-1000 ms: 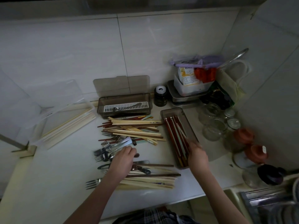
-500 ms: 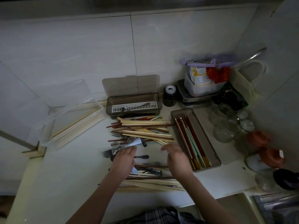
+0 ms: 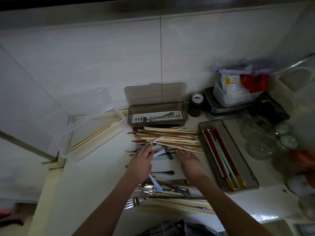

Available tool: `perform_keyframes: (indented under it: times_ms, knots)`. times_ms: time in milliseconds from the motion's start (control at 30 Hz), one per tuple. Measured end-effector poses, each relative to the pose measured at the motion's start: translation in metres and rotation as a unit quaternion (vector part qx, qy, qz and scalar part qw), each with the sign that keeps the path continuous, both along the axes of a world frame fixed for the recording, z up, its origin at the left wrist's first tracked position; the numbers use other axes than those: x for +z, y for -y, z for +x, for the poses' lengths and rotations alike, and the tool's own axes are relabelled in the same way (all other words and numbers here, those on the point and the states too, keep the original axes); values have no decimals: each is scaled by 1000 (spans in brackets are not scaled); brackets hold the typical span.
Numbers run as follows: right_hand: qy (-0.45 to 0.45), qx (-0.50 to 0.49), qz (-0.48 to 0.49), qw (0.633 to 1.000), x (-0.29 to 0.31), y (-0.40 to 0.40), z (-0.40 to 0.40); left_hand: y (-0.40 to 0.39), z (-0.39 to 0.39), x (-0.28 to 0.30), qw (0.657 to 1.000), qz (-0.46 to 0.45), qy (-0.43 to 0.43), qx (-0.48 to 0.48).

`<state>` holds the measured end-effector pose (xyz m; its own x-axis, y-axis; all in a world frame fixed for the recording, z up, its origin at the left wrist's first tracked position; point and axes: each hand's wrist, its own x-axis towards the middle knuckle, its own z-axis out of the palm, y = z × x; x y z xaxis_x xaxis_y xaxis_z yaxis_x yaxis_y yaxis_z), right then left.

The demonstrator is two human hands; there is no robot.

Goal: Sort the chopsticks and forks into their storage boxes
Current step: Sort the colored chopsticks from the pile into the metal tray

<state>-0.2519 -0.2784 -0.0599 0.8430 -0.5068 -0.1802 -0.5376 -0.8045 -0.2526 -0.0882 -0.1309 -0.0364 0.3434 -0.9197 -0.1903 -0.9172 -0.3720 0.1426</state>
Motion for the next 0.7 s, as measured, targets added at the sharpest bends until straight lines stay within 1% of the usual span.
perform_keyframes:
  times_ms: [100,167,267,400,500,600,633,700]
  knots:
    - [49,-17,-34,998,-1,-4,-1,-5,1,-6,1000,19,9,-10]
    - [78,-17,-63,995,-7,-15,-11,-7,0,-10,1000,12,13,-9]
    - [69,-35,-58,995,-8,-35,-27,-7,-2,-15,1000,-9,15,-6]
    - [38,-69,-66,995,-5,-46,-35,-6,-2,-19,1000,0,27,-2]
    - [6,-80,-37,996,1,-49,-30,-5,-3,-18,999,-36,25,7]
    - [-18,-104,-19,994,3,-47,-34,-7,-3,-8,998,-51,14,15]
    - [-8,-115,-12,993,6,-47,-36,-8,-2,-5,998,-63,17,9]
    - [39,-145,-3,989,15,-47,-43,-12,-1,-4,992,-115,42,-29]
